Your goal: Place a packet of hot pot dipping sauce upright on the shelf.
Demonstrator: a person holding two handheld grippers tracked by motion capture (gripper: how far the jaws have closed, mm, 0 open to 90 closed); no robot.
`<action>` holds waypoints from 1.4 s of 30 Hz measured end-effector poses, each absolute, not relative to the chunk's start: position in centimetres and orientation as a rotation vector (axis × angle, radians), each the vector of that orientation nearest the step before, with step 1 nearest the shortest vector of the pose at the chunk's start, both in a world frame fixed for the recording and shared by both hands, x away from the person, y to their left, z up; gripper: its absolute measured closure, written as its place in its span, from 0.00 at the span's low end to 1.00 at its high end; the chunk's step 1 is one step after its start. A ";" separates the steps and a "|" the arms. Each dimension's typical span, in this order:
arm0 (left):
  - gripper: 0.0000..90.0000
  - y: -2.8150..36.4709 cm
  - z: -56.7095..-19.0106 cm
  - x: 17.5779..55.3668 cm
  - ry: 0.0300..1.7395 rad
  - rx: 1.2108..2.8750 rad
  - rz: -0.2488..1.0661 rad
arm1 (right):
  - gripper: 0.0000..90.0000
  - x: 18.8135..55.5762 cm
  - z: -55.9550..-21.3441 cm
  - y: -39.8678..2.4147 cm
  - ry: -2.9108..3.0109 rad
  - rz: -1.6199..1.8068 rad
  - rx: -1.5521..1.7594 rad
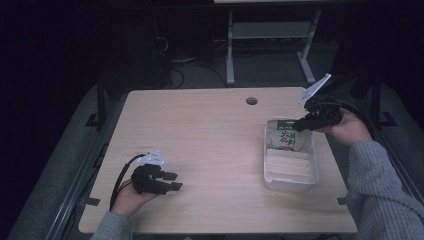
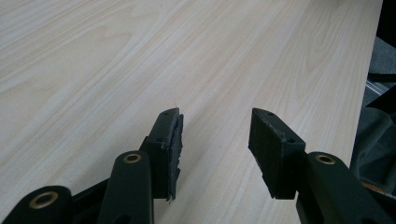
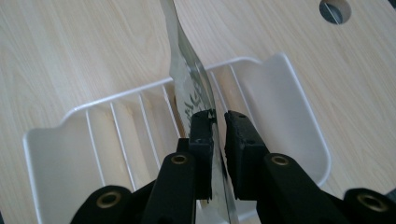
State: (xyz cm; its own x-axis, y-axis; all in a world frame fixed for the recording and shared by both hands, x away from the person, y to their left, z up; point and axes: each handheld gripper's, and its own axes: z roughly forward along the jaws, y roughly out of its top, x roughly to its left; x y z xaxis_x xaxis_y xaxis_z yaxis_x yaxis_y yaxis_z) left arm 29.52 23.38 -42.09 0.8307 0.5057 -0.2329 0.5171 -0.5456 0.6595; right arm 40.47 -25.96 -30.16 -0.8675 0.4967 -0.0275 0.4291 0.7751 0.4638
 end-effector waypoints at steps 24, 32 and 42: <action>0.59 23.4 -42.1 29.5 0.745 2.239 -0.024 | 0.82 40.5 -30.7 -21.7 2.862 0.711 0.649; 0.59 23.6 -42.0 29.5 0.747 2.232 -0.027 | 0.97 40.3 -30.9 -20.9 2.912 0.729 0.612; 0.59 23.5 -42.0 29.5 0.744 2.230 -0.027 | 0.99 39.8 -30.8 -21.6 2.945 0.781 0.592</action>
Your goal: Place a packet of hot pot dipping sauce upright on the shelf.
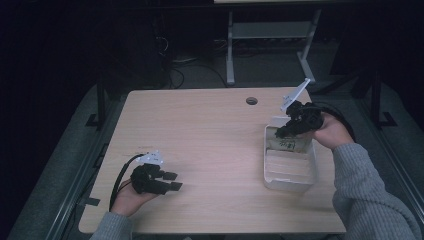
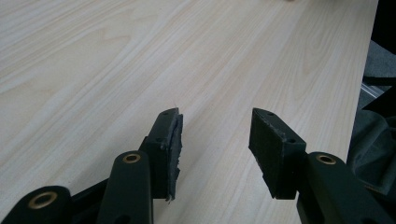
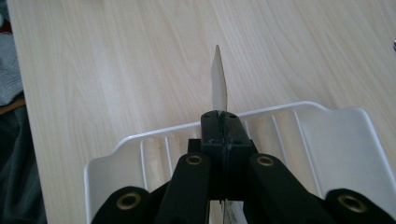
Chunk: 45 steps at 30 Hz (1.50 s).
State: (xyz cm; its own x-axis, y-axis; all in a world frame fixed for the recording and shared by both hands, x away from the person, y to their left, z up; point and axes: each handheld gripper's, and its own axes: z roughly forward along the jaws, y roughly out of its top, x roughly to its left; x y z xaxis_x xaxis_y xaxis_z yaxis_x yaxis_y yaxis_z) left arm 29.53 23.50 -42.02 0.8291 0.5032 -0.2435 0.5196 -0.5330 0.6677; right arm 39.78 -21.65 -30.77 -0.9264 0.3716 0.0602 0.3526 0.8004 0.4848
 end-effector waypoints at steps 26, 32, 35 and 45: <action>0.58 23.6 -42.0 29.6 0.748 2.227 -0.024 | 0.81 39.4 -29.9 -20.8 2.926 0.885 0.586; 0.58 23.7 -41.9 29.6 0.748 2.224 -0.022 | 0.76 39.3 -29.3 -20.2 2.898 0.908 0.580; 0.58 23.7 -41.9 29.6 0.748 2.222 -0.022 | 0.74 39.1 -29.0 -19.8 2.884 0.925 0.569; 0.57 23.8 -41.8 29.5 0.747 2.224 -0.021 | 0.68 38.3 -28.2 -18.1 2.866 0.950 0.510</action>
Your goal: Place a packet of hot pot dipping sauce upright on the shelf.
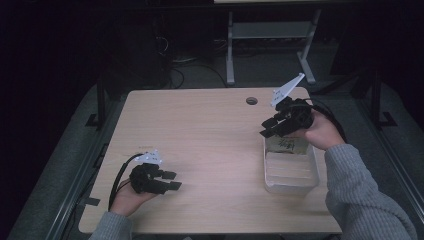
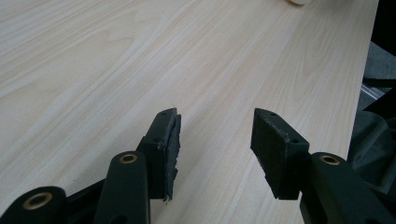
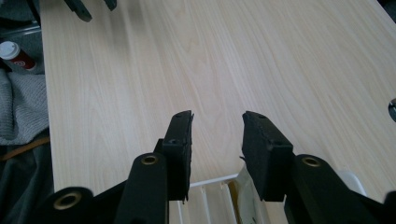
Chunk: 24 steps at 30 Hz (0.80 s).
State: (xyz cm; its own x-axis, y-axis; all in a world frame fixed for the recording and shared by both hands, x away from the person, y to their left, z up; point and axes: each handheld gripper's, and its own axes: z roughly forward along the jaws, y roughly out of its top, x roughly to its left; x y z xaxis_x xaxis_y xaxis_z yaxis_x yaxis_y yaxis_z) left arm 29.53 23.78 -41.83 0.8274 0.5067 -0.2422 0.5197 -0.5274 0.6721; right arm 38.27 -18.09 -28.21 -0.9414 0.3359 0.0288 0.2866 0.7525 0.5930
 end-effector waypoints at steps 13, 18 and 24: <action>0.57 23.7 -41.8 29.5 0.742 2.228 -0.023 | 0.61 36.5 -28.1 -15.9 2.863 0.935 0.436; 0.57 23.7 -41.8 29.4 0.744 2.228 -0.024 | 0.61 35.5 -28.5 -15.2 2.864 0.906 0.409; 0.56 23.8 -41.8 29.4 0.740 2.230 -0.024 | 0.59 34.2 -29.1 -14.6 2.866 0.900 0.393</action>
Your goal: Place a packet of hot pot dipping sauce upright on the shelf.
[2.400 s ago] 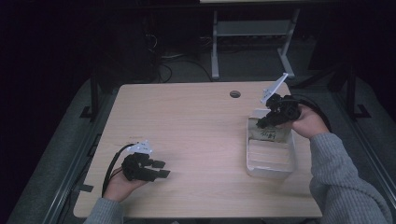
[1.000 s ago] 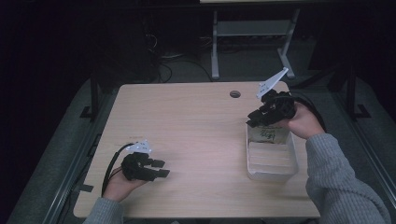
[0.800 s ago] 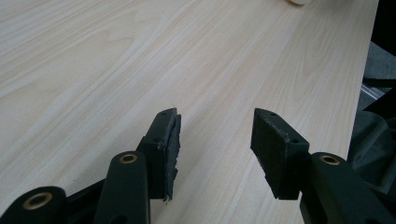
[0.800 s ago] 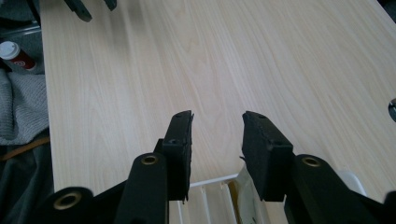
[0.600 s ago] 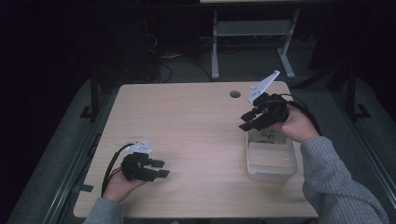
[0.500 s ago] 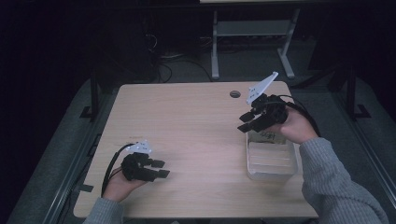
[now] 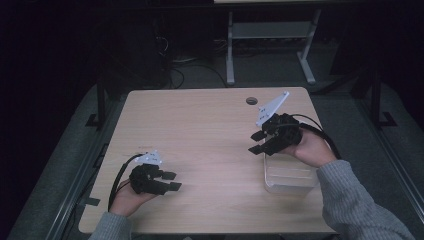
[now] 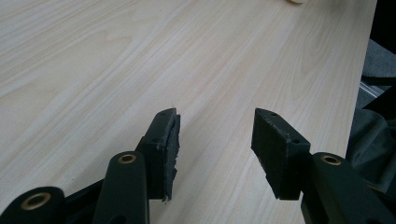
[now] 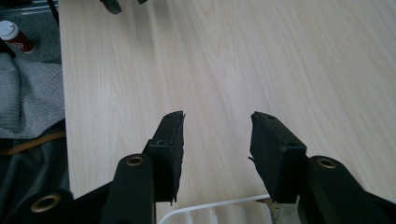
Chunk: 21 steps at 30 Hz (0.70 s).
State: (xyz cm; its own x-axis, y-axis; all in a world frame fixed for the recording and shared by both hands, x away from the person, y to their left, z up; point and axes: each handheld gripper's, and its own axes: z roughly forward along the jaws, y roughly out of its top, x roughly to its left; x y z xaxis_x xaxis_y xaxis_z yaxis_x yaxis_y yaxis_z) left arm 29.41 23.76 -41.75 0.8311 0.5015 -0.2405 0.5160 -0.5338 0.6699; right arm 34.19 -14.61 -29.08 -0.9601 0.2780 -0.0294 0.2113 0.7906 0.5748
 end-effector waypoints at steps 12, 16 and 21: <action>0.56 23.7 -41.8 29.4 0.742 2.231 -0.024 | 0.56 32.5 -30.9 -14.5 2.892 0.880 0.415; 0.56 23.7 -41.8 29.3 0.741 2.233 -0.023 | 0.56 31.8 -31.6 -14.6 2.888 0.882 0.419; 0.56 23.7 -41.8 29.3 0.742 2.231 -0.022 | 0.54 30.8 -32.5 -14.4 2.883 0.875 0.410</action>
State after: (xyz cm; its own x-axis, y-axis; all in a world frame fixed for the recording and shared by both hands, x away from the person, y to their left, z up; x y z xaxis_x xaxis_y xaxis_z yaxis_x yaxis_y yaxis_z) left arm 29.31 23.67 -41.77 0.8303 0.5033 -0.2393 0.5166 -0.5339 0.6694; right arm 30.78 -14.38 -32.51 -0.9587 0.2838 -0.0177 0.2260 0.7985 0.5579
